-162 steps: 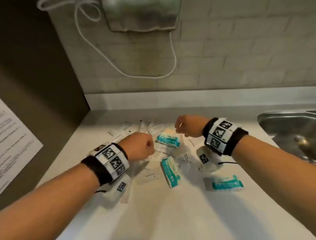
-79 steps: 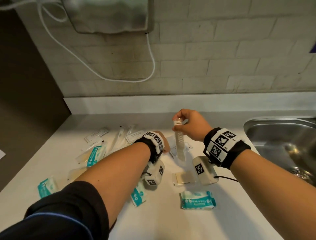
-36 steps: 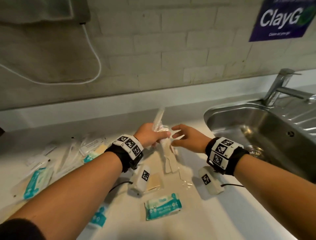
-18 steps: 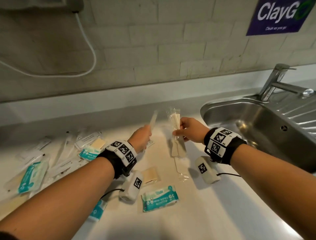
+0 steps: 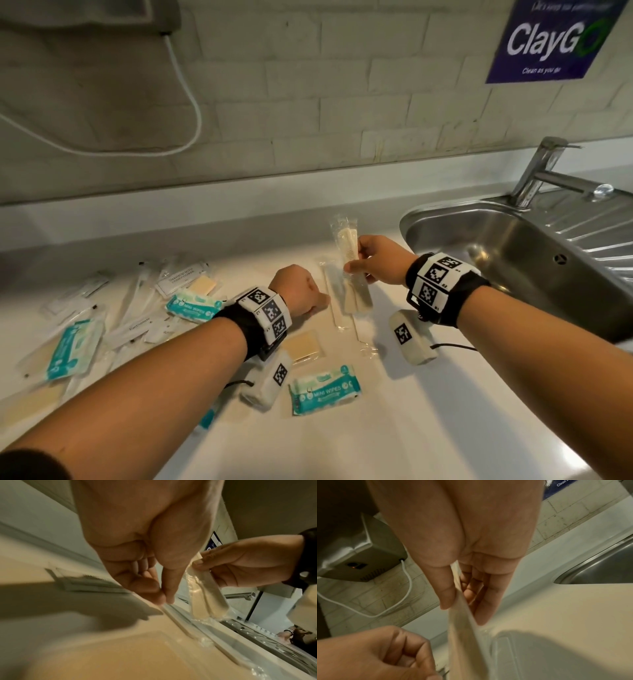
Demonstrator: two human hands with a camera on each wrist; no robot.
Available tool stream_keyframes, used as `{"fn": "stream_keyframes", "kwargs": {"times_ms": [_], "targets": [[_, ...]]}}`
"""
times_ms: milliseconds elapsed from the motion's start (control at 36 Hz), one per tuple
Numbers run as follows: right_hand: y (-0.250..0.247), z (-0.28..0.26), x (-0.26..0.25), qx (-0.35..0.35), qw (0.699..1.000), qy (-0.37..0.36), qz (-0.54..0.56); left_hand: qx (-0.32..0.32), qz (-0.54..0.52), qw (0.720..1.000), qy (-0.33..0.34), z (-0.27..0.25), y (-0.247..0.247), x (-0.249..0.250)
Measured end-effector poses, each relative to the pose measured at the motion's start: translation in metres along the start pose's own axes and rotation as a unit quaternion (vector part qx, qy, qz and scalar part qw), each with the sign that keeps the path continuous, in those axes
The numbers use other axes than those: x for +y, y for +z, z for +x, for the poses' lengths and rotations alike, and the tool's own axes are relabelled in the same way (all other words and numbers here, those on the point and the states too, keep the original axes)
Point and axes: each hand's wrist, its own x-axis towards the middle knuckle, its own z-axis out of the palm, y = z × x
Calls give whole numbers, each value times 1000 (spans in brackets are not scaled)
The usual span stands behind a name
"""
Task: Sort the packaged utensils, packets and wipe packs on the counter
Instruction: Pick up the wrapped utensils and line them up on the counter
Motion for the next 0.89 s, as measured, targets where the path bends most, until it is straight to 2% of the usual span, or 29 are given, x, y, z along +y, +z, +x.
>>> {"fn": "stream_keyframes", "kwargs": {"times_ms": [83,167,222,306,389,583,694,889], "targets": [[0,-1,0,11,1000,-2,-23,25,53,997,44,2,-12,-12],[-2,-3,-2,9,1000,2,-25,-50,193,975,103,-2,-25,-24],[-2,-5,-4,9,1000,3,-21,-112,246,956,113,-9,-28,-30],[0,-9,-8,14,1000,-4,-19,-189,257,942,101,-25,-20,-35],[2,-13,-10,11,1000,-8,-14,-228,259,936,71,-43,-5,-30],[4,-25,-9,4,1000,-2,-22,-240,346,902,98,-69,28,-28],[9,-30,-9,1,1000,0,-20,-224,330,913,90,-71,15,-38],[29,-31,-19,-35,999,2,-13,-180,307,934,31,-75,-26,-76]]}}
